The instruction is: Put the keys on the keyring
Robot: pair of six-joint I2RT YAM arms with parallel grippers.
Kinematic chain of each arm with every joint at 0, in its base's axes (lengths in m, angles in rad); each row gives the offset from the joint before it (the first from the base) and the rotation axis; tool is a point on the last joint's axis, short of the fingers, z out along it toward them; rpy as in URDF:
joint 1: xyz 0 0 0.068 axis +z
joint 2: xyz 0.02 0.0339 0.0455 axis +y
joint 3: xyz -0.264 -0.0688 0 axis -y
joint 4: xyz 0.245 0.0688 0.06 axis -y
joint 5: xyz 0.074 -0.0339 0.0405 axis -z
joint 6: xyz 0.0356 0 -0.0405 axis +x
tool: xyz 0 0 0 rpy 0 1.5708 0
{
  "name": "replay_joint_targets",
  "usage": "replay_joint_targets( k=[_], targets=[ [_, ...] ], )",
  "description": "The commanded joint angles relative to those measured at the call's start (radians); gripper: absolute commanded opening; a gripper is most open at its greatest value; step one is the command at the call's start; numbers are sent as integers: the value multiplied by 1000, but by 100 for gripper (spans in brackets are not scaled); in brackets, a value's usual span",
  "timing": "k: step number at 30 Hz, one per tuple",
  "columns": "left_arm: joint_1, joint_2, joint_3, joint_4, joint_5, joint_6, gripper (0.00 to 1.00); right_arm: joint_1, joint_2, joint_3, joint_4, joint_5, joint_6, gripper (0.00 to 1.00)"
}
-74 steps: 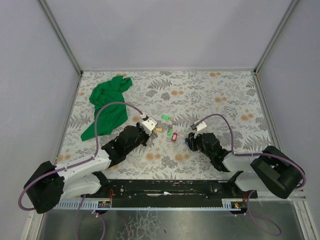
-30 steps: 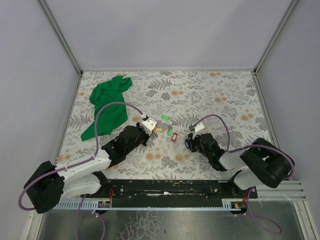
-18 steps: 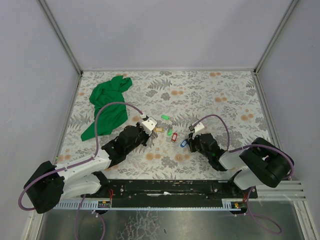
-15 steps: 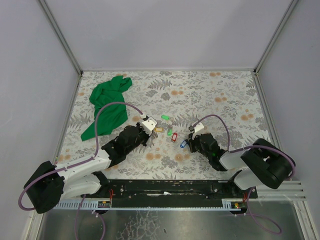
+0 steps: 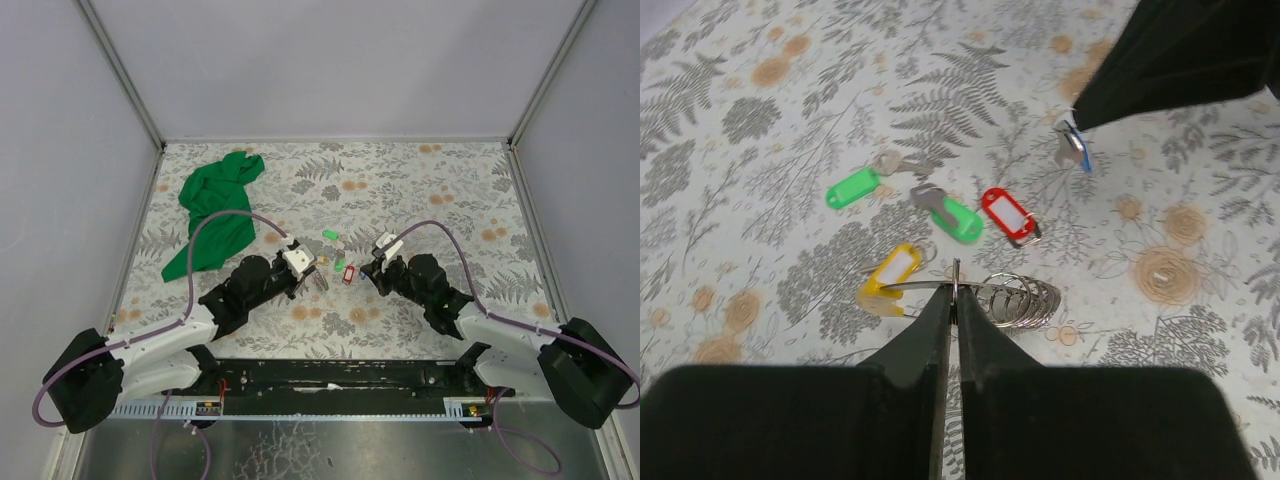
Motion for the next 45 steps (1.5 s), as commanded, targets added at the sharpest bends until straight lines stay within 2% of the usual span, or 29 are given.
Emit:
replay_joint_targets(
  k=[1,5,14,20,27,45],
  targets=[
    [5,-17,-22,146,171,100,0,9,-88,97,-153,-149,-129,0],
    [4,0,-16,143,267,180,0,8,-116,167,-273,-231,-210,0],
    [10,53,15,98,440,300,0,9,-99,286,-372,-358,-304,0],
    [35,97,81,7,542,334,0,9,-103,290,-374,-434,-301,0],
    [127,107,78,20,725,316,0,23,-126,266,-367,-460,-285,0],
    [130,134,133,-108,760,356,0,117,-58,301,-428,-371,-332,0]
  ],
)
